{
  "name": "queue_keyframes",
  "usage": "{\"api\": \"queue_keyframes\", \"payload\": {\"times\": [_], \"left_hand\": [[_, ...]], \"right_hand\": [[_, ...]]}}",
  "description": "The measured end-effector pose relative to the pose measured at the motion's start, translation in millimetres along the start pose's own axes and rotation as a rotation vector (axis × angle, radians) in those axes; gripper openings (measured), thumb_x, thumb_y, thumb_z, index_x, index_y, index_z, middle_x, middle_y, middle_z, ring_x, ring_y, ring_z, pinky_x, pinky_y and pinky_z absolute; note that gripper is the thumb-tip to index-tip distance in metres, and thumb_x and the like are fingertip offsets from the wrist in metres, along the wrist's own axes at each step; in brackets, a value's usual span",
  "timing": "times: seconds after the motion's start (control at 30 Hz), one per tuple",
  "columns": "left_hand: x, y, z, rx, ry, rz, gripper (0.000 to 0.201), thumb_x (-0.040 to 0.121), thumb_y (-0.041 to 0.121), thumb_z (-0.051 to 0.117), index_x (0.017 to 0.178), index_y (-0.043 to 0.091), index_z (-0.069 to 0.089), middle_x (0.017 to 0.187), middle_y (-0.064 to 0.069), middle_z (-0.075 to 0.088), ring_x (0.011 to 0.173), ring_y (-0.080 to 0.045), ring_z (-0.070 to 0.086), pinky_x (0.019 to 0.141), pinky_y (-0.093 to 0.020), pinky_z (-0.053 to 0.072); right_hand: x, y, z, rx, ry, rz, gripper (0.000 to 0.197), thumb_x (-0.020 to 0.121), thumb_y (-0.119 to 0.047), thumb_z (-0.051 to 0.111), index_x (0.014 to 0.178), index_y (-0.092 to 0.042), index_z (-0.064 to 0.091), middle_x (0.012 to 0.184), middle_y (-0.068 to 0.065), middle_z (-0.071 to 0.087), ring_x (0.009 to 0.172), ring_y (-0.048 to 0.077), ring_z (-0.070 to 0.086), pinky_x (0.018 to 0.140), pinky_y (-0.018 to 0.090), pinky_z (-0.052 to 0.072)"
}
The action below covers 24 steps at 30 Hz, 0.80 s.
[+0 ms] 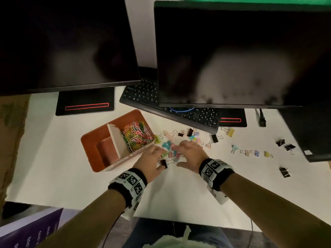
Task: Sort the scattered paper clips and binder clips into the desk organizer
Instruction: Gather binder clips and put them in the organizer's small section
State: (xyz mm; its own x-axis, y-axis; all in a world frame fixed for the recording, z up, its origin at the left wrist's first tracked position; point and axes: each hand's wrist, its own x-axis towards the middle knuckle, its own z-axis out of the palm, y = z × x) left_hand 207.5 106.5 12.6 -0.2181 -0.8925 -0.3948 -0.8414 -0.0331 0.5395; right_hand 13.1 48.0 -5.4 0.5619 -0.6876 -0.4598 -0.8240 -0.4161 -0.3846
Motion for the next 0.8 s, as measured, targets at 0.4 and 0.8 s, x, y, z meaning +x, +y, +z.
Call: {"api": "queue_keyframes", "payload": {"times": [0.4,0.8], "left_hand": [[-1,-5,27,-0.169,0.124,-0.139,0.015,0.084,0.015,0.061,0.099,0.013,0.059,0.100,-0.003,0.051,0.080,-0.020,0.056,0.078,-0.029,0.049],[-4,6,27,-0.200,0.126,-0.128,0.037,0.085,0.007,0.059,0.120,0.017,0.058,0.119,-0.002,0.039,0.082,-0.014,0.052,0.088,-0.014,0.037]], "right_hand": [[-18,29,8,0.242,0.101,0.043,0.019,0.087,-0.013,0.061,0.105,-0.010,0.064,0.105,0.009,0.057,0.093,0.026,0.056,0.087,0.034,0.047],[-25,45,-10,0.283,0.167,0.042,0.021,0.085,-0.016,0.065,0.106,-0.011,0.066,0.108,0.007,0.058,0.093,0.019,0.057,0.085,0.020,0.043]]}}
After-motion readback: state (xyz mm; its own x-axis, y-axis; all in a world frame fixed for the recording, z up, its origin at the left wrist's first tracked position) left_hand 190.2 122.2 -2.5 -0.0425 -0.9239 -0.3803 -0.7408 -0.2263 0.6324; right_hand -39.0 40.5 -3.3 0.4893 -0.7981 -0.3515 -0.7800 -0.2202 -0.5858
